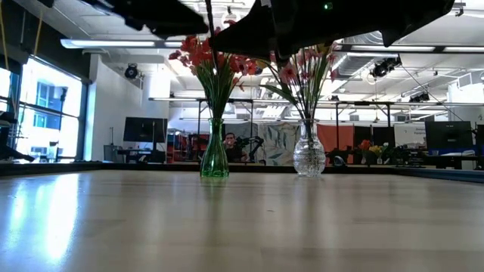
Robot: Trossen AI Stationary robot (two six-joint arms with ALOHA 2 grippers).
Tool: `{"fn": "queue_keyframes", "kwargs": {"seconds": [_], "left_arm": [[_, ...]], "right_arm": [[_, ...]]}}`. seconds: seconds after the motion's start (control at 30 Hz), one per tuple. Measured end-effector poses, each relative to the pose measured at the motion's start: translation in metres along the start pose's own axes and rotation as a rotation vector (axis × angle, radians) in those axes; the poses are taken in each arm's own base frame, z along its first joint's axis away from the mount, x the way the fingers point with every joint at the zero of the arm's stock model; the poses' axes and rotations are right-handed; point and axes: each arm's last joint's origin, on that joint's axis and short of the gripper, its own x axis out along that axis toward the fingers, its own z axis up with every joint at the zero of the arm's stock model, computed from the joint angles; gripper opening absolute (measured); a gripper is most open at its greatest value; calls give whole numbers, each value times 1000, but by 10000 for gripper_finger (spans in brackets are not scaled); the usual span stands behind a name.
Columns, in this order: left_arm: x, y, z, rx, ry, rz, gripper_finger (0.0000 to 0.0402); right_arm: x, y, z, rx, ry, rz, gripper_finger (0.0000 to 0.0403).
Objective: Sort flowers into vase by color
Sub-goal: Put the red flower into the green vase
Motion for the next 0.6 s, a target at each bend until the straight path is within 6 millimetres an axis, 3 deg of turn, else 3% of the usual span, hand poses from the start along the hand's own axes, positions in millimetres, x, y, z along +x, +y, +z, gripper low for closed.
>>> {"fn": "queue_keyframes", "kwargs": {"seconds": [0.3,0.43,0.6], "left_arm": [[8,3,10,31,-146,-58,200],[6,4,13,35,-163,-53,181],[7,7,21,32,-189,-75,124]], "right_arm": [[0,1,-1,-1,8,21,1],[0,1,-2,-4,14,21,1],[0,1,-3,-3,29,22,1]]}}
